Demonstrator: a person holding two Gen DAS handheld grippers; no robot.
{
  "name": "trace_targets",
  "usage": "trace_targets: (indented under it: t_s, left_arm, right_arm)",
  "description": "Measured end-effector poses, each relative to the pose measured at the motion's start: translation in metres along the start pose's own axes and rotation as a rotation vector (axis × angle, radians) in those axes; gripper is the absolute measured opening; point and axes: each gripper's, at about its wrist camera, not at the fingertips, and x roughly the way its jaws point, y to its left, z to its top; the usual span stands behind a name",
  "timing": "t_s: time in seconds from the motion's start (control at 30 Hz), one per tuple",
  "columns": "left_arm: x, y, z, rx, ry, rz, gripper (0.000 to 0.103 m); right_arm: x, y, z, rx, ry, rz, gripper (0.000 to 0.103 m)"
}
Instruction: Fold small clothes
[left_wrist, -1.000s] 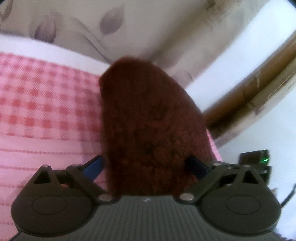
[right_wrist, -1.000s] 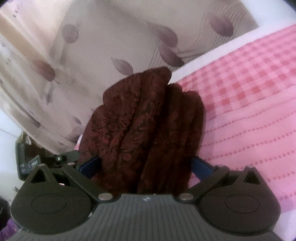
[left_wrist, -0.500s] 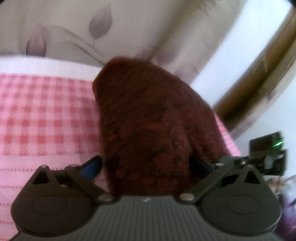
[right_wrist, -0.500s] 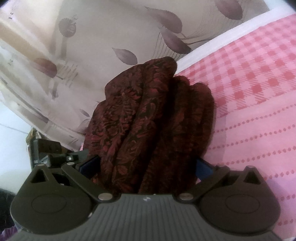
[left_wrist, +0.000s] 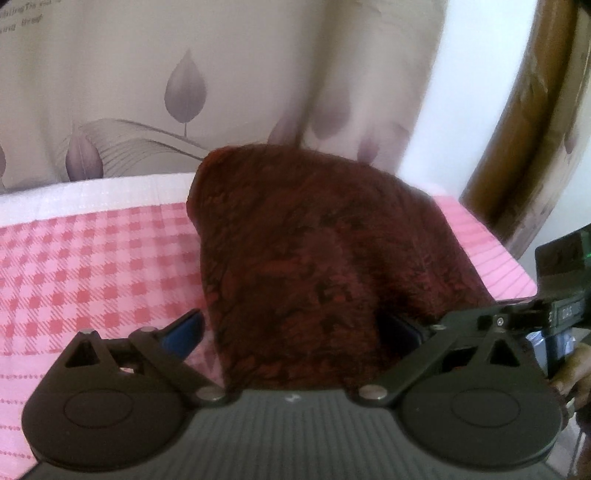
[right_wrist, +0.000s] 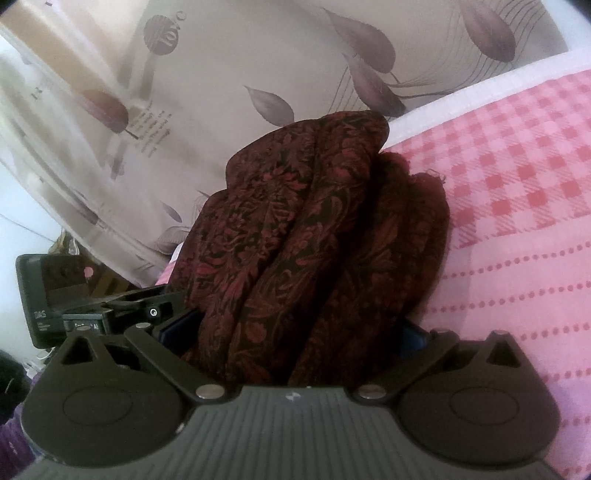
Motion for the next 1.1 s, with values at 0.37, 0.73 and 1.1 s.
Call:
trace_targets:
  t_s: [0.37, 0.73, 1.1]
  left_arm:
    - [-0.003, -0.006, -0.005, 0.024, -0.026, -0.032, 0.08]
    - [-0.045, 0.004, -0.017, -0.056, -0.082, -0.045, 0.057]
    - [-0.153, -0.009, -0.062, -0.006, -0.092, 0.114, 0.057]
  right_arm:
    - [-0.001, 0.001, -0.004, -0.003, -0.015, -0.016, 0.102]
    - [-0.011, 0.043, -0.02, -0.016, -0.104, -0.034, 0.067]
    - [-0.014, 0.102, -0.062, 0.086, -0.122, 0.11, 0.063]
